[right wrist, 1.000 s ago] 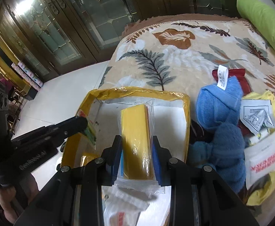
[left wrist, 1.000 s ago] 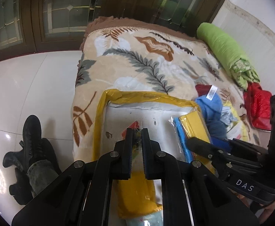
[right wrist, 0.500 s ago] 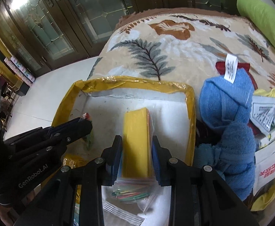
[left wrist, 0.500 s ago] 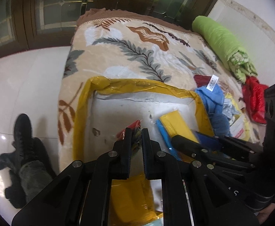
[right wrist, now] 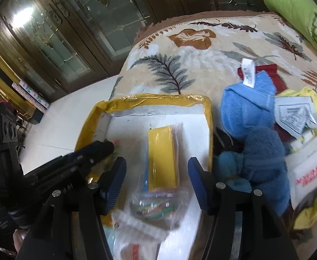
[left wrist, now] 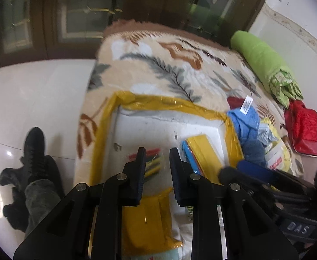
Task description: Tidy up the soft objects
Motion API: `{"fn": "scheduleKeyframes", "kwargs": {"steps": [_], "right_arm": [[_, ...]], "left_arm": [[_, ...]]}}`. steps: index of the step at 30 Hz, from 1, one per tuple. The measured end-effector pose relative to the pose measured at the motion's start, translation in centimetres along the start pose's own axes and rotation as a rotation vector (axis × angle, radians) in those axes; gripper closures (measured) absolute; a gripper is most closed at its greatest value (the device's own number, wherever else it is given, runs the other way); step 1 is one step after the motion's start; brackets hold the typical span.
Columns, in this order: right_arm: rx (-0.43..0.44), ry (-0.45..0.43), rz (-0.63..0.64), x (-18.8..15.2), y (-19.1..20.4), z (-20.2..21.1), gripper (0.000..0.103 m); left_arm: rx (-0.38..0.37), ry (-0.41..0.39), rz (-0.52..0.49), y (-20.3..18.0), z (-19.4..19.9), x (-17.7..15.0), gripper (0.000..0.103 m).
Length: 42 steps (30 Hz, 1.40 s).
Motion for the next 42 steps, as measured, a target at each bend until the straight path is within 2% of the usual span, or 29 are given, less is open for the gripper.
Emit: {"fn": "scheduleKeyframes", "kwargs": {"steps": [2,7,12,18,21,27,35,39,42], "right_arm": [[0.006,-0.012,0.012,0.0,0.2,1.7,0.043],[-0.032,-0.030,0.029,-1.0,-0.8,6.3,0.043],[-0.081,-0.018,0.035,-2.8,-2.7,9.1,0.042],[-0.115,-0.009,0.023,-4.8,-3.8,11.6,0.042],[-0.142,-0.012,0.017,-5.0,-4.4,12.4,0.042],[-0.184,-0.005,0.017,-5.3,-5.2,12.6,0.042],[-0.216,0.030,0.019,-5.7,-5.5,10.9,0.042],[-0.211,0.033,0.024,-5.8,-5.6,10.0,0.042],[-0.224,0.052,-0.031,-6.3,-7.0,9.0,0.042]], "left_arm": [[0.048,-0.011,0.000,-0.2,1.3,0.1,0.081],[0.101,-0.001,-0.006,-1.1,5.8,-1.1,0.081],[0.095,-0.010,0.036,-1.7,9.9,-2.4,0.081],[0.121,-0.048,-0.012,-3.8,13.3,-2.7,0.081],[0.095,-0.054,-0.002,-4.5,14.5,-2.7,0.081],[0.057,-0.050,0.004,-5.1,16.5,-2.6,0.081],[0.057,-0.078,0.026,-3.9,18.6,-1.9,0.081],[0.048,-0.074,0.036,-3.5,18.5,-1.9,0.081],[0.044,-0.058,0.056,-2.8,17.9,-2.3,0.081]]}}
Point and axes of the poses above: each gripper's, at about its wrist camera, not at the fingertips, and z roughly against the way its jaws point, y to its left, x to its top, the point moved 4 cm from there along -z, roughly the way its jaws point, and after that the axes turned 14 degrees about -y, right-handed, at the moved point
